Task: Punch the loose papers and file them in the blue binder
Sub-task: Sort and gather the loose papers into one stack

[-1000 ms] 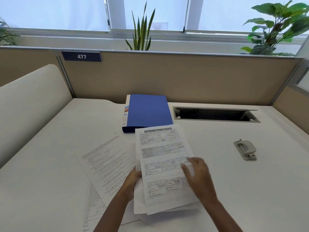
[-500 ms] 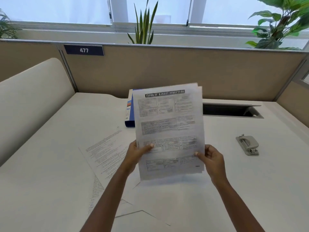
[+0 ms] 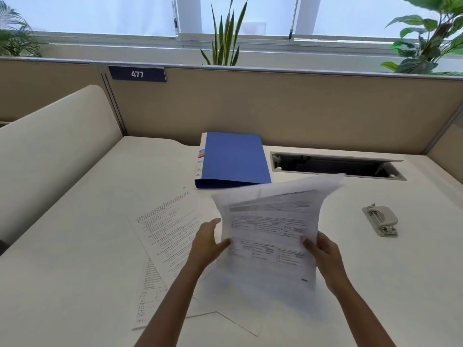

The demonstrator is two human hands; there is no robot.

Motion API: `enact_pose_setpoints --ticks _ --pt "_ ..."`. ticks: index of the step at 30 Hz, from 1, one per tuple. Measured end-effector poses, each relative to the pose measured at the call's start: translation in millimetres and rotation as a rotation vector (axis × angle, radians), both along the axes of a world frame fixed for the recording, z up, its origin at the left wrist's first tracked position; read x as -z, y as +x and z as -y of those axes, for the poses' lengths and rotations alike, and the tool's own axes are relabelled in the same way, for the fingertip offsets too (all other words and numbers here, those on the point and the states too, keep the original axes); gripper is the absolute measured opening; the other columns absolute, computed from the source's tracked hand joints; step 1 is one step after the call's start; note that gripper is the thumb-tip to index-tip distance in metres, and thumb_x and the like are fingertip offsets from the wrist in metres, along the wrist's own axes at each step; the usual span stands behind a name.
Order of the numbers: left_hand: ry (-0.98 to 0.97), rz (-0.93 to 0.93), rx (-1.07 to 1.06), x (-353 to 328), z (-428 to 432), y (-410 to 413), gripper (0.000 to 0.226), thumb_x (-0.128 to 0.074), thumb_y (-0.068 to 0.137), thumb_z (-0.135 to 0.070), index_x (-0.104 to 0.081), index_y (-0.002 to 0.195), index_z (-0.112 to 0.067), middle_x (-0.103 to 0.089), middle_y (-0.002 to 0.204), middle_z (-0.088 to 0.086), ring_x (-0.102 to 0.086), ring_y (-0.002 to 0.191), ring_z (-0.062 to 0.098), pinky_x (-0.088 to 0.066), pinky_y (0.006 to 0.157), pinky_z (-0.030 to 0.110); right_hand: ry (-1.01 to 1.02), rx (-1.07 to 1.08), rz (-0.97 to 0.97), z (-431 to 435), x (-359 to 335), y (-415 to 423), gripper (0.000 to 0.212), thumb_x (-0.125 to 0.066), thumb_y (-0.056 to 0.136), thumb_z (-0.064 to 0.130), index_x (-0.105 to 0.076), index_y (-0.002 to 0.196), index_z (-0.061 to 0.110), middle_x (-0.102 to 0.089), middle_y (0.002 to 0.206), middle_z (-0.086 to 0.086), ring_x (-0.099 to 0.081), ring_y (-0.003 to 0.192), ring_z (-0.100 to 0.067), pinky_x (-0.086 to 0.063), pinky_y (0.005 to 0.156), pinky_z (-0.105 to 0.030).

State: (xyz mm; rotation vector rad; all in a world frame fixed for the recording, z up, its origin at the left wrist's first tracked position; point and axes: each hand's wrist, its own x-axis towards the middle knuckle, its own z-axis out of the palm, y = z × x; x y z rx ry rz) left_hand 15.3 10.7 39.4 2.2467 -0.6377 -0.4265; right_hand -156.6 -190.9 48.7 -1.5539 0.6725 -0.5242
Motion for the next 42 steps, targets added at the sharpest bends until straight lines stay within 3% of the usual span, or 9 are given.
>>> enact_pose_setpoints --ticks 3,6,12,16,22,25,31,36,42 --pt "0.507 0.139 0.063 19 -9 -4 0.091 -0.056 0.084 -0.051 -0.005 0.149 -0.013 -0.004 0.157 0.02 -0.003 0.146 0.035 -0.011 0.117 0.047 -0.025 0.066 -0.053 7 7 -6 0.019 -0.057 0.09 0.01 -0.065 0.106 0.005 -0.07 0.093 -0.012 -0.066 0.085 -0.033 -0.054 0.073 -0.038" --pt "0.613 0.109 0.104 33 -14 -11 0.094 -0.05 0.083 -0.057 0.002 0.149 -0.013 0.009 0.155 0.025 0.006 0.144 0.04 -0.004 0.116 0.054 -0.01 0.098 -0.098 10 15 -12 0.018 -0.056 0.091 0.008 -0.064 0.106 0.002 -0.068 0.094 -0.021 -0.064 0.085 -0.036 -0.051 0.081 -0.049" --pt "0.695 0.229 0.112 28 -8 -14 0.084 -0.045 0.086 -0.053 -0.005 0.149 -0.016 -0.007 0.153 0.028 -0.012 0.142 0.042 -0.022 0.112 0.055 0.06 0.164 -0.099 9 23 -17 0.01 -0.056 0.09 0.007 -0.063 0.096 0.011 -0.069 0.084 -0.003 -0.065 0.071 -0.018 -0.055 0.054 -0.015" --pt "0.781 0.362 0.135 25 -4 -22 0.067 -0.038 0.092 -0.034 -0.007 0.148 -0.012 -0.019 0.148 0.032 -0.031 0.134 0.042 -0.04 0.104 0.047 0.085 0.181 -0.128 9 25 -19 0.009 -0.056 0.09 0.008 -0.064 0.095 0.01 -0.068 0.081 -0.001 -0.065 0.07 -0.018 -0.051 0.058 -0.024" --pt "0.62 0.534 0.067 26 -9 -31 0.07 -0.034 0.089 -0.003 0.001 0.149 -0.011 -0.047 0.13 0.019 -0.056 0.1 0.025 -0.049 0.083 0.031 0.107 0.214 -0.148 11 26 -27 0.009 -0.056 0.09 0.007 -0.063 0.095 0.01 -0.068 0.081 -0.003 -0.063 0.07 -0.018 -0.048 0.059 -0.026" --pt "0.409 0.651 -0.017 6 -11 -31 0.075 -0.067 0.069 0.003 -0.041 0.139 -0.008 -0.065 0.083 0.007 -0.039 0.051 0.007 -0.043 0.045 0.018 0.13 0.212 -0.159 12 27 -31 0.01 -0.056 0.09 0.006 -0.063 0.097 0.01 -0.067 0.083 -0.006 -0.063 0.069 -0.017 -0.048 0.058 -0.025" --pt "0.145 0.719 0.092 -32 10 -55 0.072 -0.079 0.048 -0.001 -0.063 0.118 -0.004 -0.064 0.062 -0.001 -0.038 0.034 0.004 -0.031 0.031 0.011 0.2 0.162 -0.206 3 26 -27 0.012 -0.057 0.09 0.006 -0.063 0.101 0.006 -0.067 0.088 -0.012 -0.063 0.069 -0.02 -0.05 0.051 -0.023" --pt "0.081 0.651 0.407 -20 31 -91 0.068 -0.066 0.062 -0.021 -0.054 0.129 -0.009 -0.069 0.079 0.001 -0.057 0.048 0.012 -0.041 0.039 0.017 0.213 0.075 -0.233 -7 22 -19 0.01 -0.058 0.088 0.004 -0.065 0.096 0.008 -0.069 0.082 -0.008 -0.064 0.067 -0.02 -0.05 0.053 -0.025" --pt "0.239 0.511 0.599 7 33 -104 0.052 -0.042 0.086 -0.024 -0.039 0.137 -0.013 -0.054 0.129 0.01 -0.056 0.105 0.032 -0.044 0.083 0.037 0.293 0.067 -0.27 -3 27 -22 0.015 -0.058 0.09 0.012 -0.065 0.101 0.004 -0.07 0.093 -0.015 -0.065 0.077 -0.029 -0.053 0.064 -0.033"
